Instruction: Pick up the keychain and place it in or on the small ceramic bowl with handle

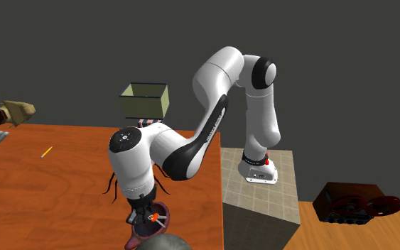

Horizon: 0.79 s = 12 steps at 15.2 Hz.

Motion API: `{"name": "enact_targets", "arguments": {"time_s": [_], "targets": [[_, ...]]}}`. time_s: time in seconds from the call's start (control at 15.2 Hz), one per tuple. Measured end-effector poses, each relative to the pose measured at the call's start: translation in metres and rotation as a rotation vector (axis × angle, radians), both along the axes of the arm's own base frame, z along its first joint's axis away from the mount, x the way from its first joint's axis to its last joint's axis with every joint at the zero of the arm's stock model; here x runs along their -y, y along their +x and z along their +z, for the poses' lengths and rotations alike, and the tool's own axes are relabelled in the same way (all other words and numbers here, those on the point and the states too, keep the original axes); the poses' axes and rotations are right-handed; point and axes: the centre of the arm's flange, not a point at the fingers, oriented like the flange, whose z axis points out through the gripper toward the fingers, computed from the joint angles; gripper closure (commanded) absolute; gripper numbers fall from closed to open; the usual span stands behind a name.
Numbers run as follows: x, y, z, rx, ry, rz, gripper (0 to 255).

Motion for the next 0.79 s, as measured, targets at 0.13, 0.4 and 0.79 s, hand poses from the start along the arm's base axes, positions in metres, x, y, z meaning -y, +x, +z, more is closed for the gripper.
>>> {"name": "enact_targets", "arguments": {"time_s": [0.13,0.4,0.79], "targets": [[-0.0006,0.0008,-0.0105,0.000,0.000,0.000,255],[-0.0010,0.0005,-0.0126,0.000,0.000,0.000,255],[-0.0011,0.0005,-0.0127,0.000,0.000,0.000,0]]}}
